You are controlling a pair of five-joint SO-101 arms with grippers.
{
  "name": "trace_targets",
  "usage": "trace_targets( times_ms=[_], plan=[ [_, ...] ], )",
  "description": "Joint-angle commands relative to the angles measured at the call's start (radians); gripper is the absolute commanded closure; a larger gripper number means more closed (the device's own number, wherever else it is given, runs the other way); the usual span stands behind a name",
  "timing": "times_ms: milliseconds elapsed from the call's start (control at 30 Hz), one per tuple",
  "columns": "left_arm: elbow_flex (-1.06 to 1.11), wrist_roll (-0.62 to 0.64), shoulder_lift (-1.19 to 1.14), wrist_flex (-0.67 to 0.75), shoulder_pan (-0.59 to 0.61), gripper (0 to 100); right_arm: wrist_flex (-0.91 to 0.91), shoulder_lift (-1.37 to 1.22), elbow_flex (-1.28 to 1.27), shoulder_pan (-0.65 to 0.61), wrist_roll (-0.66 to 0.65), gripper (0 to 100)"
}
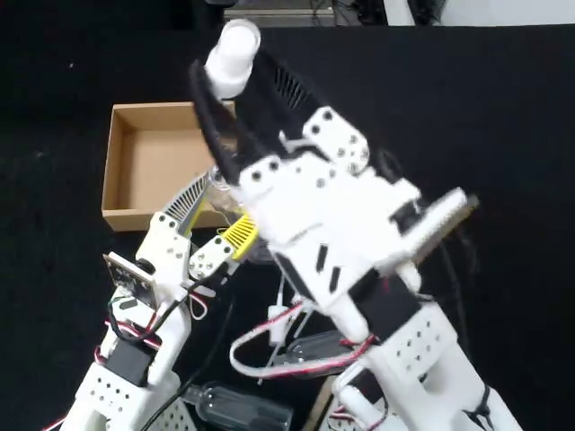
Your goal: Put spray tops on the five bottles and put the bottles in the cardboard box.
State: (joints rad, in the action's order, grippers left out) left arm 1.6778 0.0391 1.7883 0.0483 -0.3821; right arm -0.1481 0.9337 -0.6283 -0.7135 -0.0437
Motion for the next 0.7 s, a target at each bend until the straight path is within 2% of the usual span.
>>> trace_targets(
  times_ms=[0,133,467,667],
  plan=[
    [0.022,0.008,0.011,0.018,0.008,76,-0.015,-0.008,0.054,-0.068,-0.086,98.8],
    [0.022,0.009,0.011,0.018,0.008,76,0.041,-0.004,0.061,-0.081,-0.175,98.8],
    [0.022,0.009,0.011,0.018,0.008,76,0.069,-0.002,0.053,-0.077,-0.186,98.8],
    [0.022,0.008,0.011,0.018,0.008,76,0.244,0.102,0.016,-0.075,-0.187,98.8]
  ],
)
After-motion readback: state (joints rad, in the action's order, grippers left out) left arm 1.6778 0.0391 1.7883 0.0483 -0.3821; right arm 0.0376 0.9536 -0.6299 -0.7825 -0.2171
